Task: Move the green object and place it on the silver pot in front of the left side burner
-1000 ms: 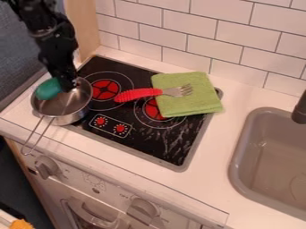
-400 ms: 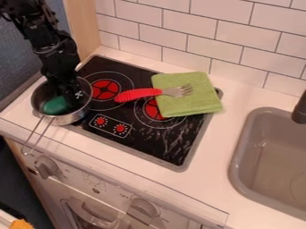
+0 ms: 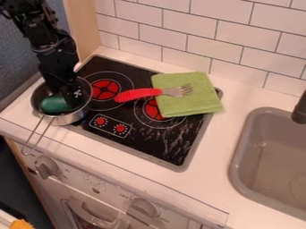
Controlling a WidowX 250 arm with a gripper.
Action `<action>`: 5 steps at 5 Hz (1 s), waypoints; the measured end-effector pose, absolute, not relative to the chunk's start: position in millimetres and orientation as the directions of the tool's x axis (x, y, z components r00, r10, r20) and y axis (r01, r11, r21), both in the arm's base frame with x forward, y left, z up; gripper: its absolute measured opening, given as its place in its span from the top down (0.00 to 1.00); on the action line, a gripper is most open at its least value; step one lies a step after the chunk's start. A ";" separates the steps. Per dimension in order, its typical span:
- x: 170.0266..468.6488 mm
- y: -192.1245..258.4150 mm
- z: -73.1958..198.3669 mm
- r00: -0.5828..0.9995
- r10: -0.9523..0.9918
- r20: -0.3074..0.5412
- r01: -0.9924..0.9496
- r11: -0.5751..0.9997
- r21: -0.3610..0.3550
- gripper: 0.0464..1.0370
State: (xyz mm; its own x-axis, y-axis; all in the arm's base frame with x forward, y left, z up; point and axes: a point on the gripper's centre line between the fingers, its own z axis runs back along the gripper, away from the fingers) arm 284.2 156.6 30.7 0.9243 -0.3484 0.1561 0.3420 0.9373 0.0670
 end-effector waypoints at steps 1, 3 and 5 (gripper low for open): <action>286.6 157.7 40.3 0.920 -0.357 0.161 0.349 0.934 0.077 0.04; 317.5 150.1 85.5 0.866 -0.438 0.242 0.418 0.899 0.132 0.04; 326.3 143.7 108.7 0.818 -0.499 0.287 0.465 0.866 0.181 0.04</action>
State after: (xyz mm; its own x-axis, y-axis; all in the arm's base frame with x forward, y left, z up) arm 326.3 143.7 108.7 0.8177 -0.4991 0.2868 0.4654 0.8664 0.1807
